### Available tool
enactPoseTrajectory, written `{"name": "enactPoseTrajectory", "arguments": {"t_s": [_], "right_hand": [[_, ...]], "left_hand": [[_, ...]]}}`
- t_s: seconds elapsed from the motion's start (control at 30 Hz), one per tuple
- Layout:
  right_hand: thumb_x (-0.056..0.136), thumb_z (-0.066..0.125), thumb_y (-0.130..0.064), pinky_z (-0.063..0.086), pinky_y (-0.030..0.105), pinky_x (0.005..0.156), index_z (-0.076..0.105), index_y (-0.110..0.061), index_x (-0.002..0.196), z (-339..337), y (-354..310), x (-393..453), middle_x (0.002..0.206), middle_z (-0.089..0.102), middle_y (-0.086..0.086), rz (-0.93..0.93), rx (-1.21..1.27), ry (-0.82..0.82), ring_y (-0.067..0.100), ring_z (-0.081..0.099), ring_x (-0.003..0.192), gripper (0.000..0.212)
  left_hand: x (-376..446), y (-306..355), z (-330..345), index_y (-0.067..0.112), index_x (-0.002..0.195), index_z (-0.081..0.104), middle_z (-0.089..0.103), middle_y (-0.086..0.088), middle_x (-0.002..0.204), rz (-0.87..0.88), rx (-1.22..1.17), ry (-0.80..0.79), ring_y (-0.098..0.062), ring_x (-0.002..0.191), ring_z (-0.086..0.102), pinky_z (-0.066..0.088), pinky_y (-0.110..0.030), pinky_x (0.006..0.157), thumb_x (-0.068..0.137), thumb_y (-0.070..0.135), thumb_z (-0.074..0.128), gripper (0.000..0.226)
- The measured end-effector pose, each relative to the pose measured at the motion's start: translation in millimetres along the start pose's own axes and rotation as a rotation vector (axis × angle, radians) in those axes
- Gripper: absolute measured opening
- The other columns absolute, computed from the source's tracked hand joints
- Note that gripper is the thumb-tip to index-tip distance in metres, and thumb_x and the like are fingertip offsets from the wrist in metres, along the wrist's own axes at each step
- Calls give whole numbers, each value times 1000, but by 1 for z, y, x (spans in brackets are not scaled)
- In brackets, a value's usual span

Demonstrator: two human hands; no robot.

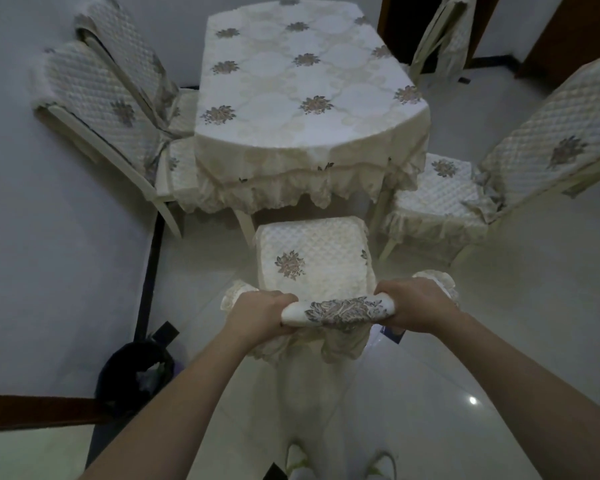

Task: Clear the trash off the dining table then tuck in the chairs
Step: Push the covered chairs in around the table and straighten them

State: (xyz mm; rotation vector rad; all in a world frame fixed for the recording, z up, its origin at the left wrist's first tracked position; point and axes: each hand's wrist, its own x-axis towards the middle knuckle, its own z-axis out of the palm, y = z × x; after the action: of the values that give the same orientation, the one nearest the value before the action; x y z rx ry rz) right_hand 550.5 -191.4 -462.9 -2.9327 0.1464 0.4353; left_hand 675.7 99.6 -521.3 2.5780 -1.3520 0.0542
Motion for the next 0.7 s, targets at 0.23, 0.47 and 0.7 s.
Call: {"name": "enactPoseTrajectory", "arguments": {"t_s": [0.23,0.47,0.7], "right_hand": [[70,68,-65,49,29,71,67,-32,99,-21,11,37,89,70,-7,-9,28,24,15,66,85,44],[71,64,-68,46,27,67,65,-30,92,-39,49,87,85,69,-9,-84,15,16,13,65,82,43],[73,64,-65,49,30,71,65,-27,100,-48,81,129,93,69,-7,-164,52,75,15,65,88,46]], "left_hand": [[42,-14,-12,34,93,69,70,8,78,-34,-9,-4,-15,68,67,48,-29,54,64,77,46,56],[94,-19,-15,33,93,68,70,8,80,-98,-32,-60,-15,73,67,49,-30,57,66,78,43,58],[137,-24,-14,32,98,70,71,9,90,-197,-67,-119,-14,82,66,44,-28,63,71,63,69,41]]}}
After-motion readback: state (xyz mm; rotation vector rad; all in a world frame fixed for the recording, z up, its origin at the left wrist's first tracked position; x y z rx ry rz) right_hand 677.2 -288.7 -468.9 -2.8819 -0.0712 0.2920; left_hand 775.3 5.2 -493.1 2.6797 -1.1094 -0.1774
